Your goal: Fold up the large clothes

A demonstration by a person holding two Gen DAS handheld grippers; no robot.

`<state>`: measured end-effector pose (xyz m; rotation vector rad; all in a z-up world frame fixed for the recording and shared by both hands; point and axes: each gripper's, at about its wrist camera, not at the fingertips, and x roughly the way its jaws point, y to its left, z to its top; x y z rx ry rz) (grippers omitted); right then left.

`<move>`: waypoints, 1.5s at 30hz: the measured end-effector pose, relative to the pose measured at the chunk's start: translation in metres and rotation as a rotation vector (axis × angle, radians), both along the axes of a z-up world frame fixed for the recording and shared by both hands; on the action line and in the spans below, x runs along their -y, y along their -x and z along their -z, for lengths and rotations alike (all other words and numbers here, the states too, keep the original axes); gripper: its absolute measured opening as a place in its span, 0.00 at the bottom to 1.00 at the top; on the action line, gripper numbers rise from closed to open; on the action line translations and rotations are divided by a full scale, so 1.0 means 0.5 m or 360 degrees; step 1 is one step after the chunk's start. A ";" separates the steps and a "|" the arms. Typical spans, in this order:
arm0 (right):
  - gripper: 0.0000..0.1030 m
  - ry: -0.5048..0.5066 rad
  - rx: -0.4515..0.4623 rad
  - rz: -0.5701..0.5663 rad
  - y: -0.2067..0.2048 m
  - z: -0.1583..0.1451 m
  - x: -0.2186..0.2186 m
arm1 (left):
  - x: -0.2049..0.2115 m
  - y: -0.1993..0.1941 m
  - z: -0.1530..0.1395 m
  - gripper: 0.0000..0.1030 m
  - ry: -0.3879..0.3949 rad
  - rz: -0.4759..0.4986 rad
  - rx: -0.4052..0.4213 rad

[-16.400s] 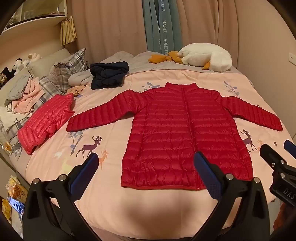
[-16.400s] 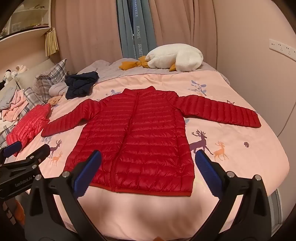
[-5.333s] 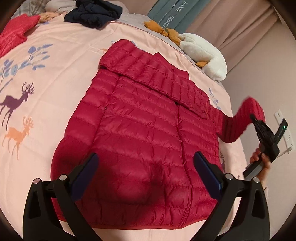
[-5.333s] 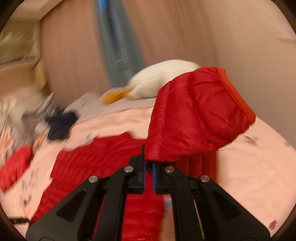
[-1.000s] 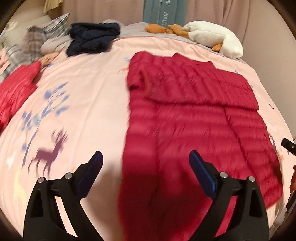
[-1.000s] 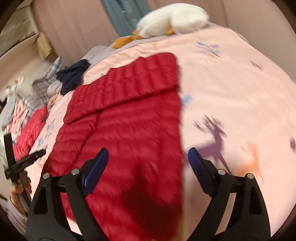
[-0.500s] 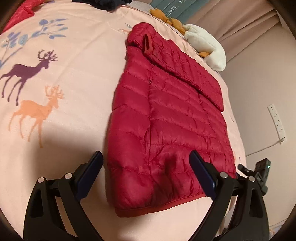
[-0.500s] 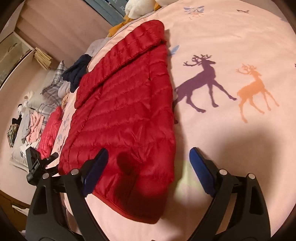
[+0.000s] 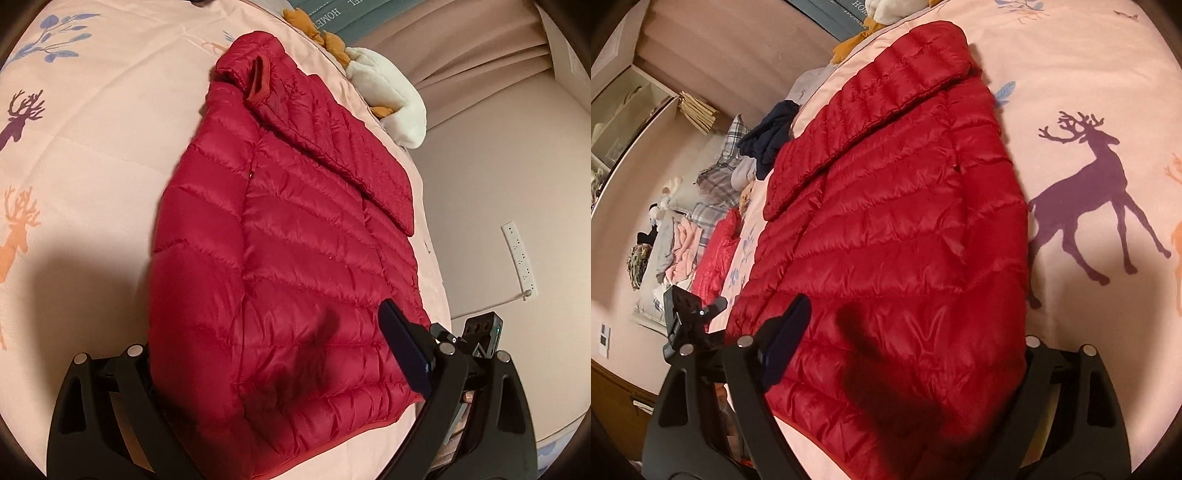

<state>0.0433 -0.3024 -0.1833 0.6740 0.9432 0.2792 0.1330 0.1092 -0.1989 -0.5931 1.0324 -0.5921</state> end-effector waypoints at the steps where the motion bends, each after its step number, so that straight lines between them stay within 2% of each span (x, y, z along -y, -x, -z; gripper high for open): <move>1: 0.75 -0.0013 -0.0007 -0.0007 0.005 0.001 0.002 | -0.005 0.004 0.001 0.84 0.0011 0.0001 -0.0005; 3: 0.66 -0.0076 -0.0023 -0.0038 0.022 0.005 0.010 | -0.016 0.014 0.004 0.75 0.0030 0.0005 -0.0024; 7: 0.60 -0.0127 -0.0049 -0.0081 0.070 0.007 0.011 | -0.026 0.044 0.014 0.55 0.0026 0.0067 -0.0051; 10: 0.60 -0.0133 -0.0050 -0.0105 0.101 0.006 0.002 | -0.023 0.071 0.015 0.47 -0.0014 0.0095 -0.0040; 16: 0.59 -0.0152 -0.0021 -0.0060 0.102 0.011 -0.003 | -0.026 0.052 0.022 0.42 -0.0005 0.0040 -0.0051; 19: 0.48 -0.0153 0.0007 -0.0030 0.089 0.018 -0.011 | -0.022 0.038 0.027 0.35 0.0011 0.0001 -0.0063; 20: 0.42 -0.0151 0.0007 -0.0024 0.086 0.021 -0.014 | -0.021 0.035 0.030 0.33 0.0016 -0.0005 -0.0073; 25: 0.24 -0.0105 0.0038 -0.0001 0.087 0.023 -0.029 | -0.015 0.045 0.030 0.14 0.0002 -0.0049 -0.0062; 27: 0.17 -0.0098 0.0072 0.0013 0.095 0.018 -0.030 | -0.018 0.053 0.023 0.11 -0.0005 -0.0067 -0.0031; 30: 0.14 -0.0084 0.0147 0.0024 0.107 0.002 -0.034 | -0.018 0.061 0.000 0.10 -0.0038 -0.0079 0.0028; 34: 0.12 -0.0092 0.0262 0.0022 0.117 -0.029 -0.035 | -0.002 0.081 -0.053 0.09 -0.0129 -0.0057 0.0181; 38: 0.11 -0.0091 0.0338 0.0005 0.123 -0.055 -0.032 | 0.012 0.096 -0.091 0.09 -0.0165 -0.0033 0.0278; 45: 0.11 -0.0114 0.0414 -0.0021 0.139 -0.093 -0.023 | 0.028 0.107 -0.131 0.09 -0.0193 0.0011 0.0356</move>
